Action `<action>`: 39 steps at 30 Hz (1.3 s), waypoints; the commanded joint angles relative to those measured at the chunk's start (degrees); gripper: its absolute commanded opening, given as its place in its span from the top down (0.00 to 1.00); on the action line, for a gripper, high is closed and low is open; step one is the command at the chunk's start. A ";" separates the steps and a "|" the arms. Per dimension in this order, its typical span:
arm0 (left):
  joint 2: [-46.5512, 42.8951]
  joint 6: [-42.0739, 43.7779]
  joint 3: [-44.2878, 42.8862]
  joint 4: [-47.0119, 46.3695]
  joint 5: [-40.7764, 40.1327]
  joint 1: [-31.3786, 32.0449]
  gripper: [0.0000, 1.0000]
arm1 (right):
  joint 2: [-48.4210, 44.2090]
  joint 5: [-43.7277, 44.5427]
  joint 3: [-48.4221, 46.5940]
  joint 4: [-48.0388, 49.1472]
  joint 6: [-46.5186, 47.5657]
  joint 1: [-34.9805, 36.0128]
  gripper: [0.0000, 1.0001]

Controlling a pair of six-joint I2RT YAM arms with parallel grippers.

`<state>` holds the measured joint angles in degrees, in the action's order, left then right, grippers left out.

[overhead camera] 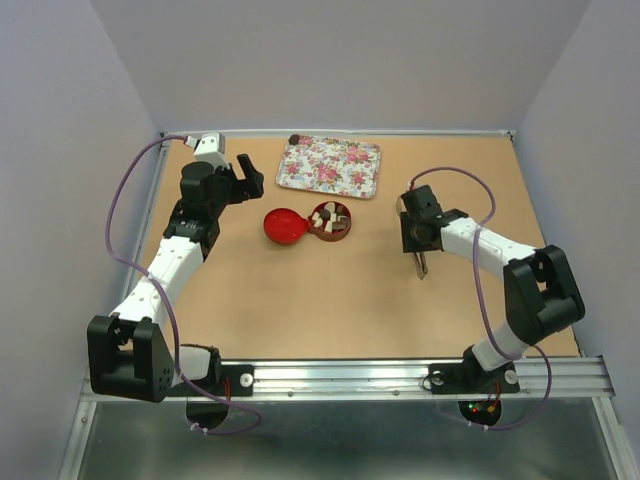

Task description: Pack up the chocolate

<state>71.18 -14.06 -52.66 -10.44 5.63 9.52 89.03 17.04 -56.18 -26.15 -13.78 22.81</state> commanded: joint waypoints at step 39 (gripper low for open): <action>-2.10 -0.26 -2.09 -2.22 0.08 -0.20 0.01 | 28.65 -10.09 -23.01 10.68 -0.64 -10.06 0.29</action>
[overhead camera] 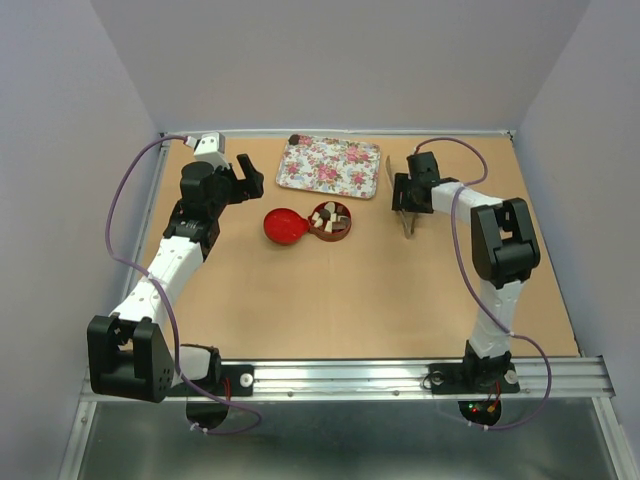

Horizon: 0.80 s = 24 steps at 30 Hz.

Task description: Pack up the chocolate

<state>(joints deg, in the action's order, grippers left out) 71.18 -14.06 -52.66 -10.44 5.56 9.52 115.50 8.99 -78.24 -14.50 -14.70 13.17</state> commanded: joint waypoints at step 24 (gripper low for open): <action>-0.69 -7.02 0.44 0.07 -2.66 0.85 0.01 | -23.30 1.99 6.17 -3.25 1.87 -0.43 0.04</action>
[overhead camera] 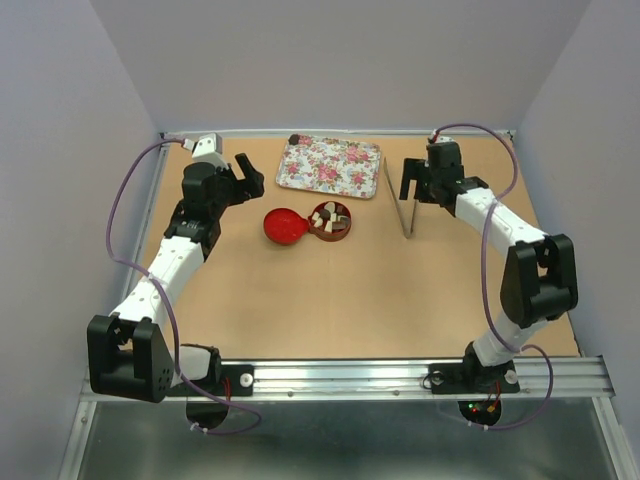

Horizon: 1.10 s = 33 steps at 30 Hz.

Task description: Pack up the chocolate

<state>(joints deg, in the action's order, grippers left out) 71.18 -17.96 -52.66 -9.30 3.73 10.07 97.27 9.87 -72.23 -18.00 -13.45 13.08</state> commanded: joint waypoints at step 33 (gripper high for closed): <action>6.07 -14.21 19.71 -19.70 8.93 0.22 0.01 | -6.49 -17.51 2.97 1.21 0.80 2.91 0.05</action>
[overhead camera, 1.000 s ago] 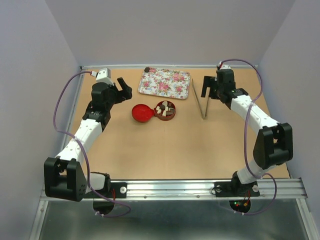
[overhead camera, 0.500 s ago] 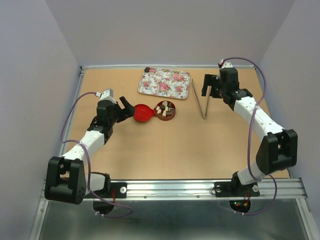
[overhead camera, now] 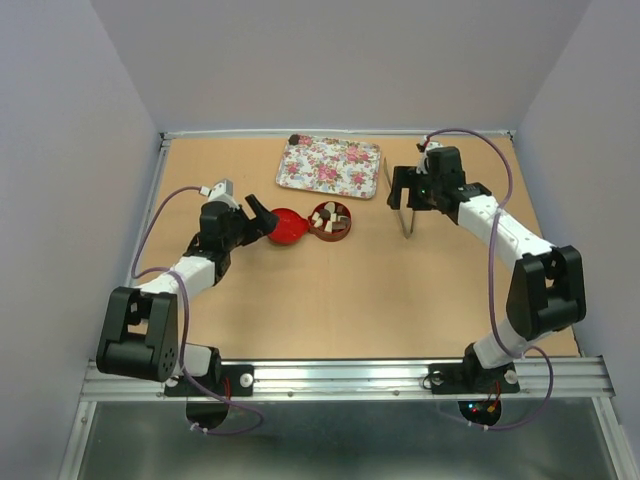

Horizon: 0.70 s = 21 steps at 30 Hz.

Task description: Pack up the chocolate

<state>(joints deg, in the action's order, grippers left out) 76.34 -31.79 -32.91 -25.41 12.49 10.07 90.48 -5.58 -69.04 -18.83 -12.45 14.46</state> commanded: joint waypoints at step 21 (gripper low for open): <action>12.96 -6.17 1.79 -20.20 12.28 0.31 0.01 | 4.01 -1.97 -0.40 3.01 -0.56 6.20 0.05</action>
<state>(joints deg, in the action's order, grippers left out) 88.88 -36.23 -31.73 -37.93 19.62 10.07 94.32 -7.49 -68.93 -18.41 -12.91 20.40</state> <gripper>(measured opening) 0.985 0.949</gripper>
